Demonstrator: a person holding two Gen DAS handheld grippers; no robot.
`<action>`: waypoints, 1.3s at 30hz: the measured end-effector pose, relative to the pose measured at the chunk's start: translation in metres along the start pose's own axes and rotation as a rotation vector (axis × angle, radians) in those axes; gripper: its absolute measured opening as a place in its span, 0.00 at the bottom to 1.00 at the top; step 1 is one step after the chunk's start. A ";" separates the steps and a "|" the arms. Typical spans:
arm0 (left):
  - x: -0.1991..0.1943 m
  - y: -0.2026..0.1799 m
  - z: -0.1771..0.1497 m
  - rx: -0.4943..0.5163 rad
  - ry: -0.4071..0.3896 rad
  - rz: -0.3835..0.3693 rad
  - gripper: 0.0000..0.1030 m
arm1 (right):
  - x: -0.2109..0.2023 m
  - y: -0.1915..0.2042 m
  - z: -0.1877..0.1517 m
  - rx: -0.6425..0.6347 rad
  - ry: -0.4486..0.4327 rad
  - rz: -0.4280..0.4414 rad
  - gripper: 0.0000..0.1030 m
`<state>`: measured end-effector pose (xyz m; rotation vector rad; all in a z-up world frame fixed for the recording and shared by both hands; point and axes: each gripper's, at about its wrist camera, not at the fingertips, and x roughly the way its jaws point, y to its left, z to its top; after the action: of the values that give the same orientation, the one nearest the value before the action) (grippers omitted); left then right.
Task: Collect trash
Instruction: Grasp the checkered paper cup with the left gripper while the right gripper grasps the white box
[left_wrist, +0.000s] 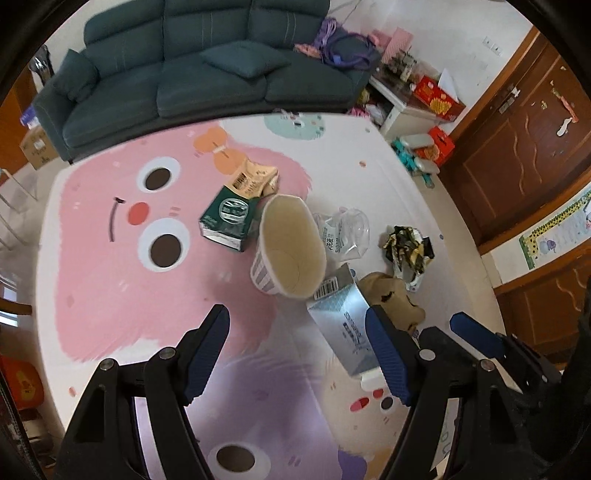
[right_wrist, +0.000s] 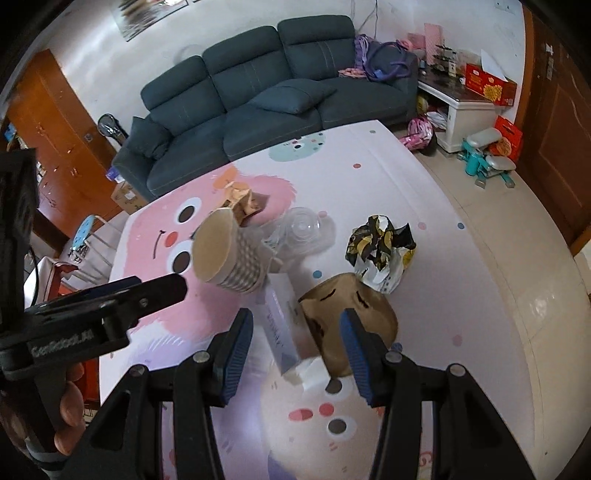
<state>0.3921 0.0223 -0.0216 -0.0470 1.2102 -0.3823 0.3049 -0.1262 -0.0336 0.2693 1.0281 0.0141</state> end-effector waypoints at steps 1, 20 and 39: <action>0.005 0.000 0.002 0.001 0.011 0.000 0.72 | 0.005 0.000 0.004 0.005 0.006 -0.004 0.48; 0.078 0.007 0.033 0.020 0.103 0.114 0.42 | 0.052 0.000 0.008 -0.026 0.091 0.020 0.48; 0.041 0.035 -0.036 -0.015 0.162 0.042 0.34 | 0.084 0.027 0.016 -0.198 0.113 -0.016 0.48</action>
<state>0.3805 0.0480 -0.0795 -0.0032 1.3724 -0.3458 0.3647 -0.0920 -0.0903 0.0800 1.1326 0.1172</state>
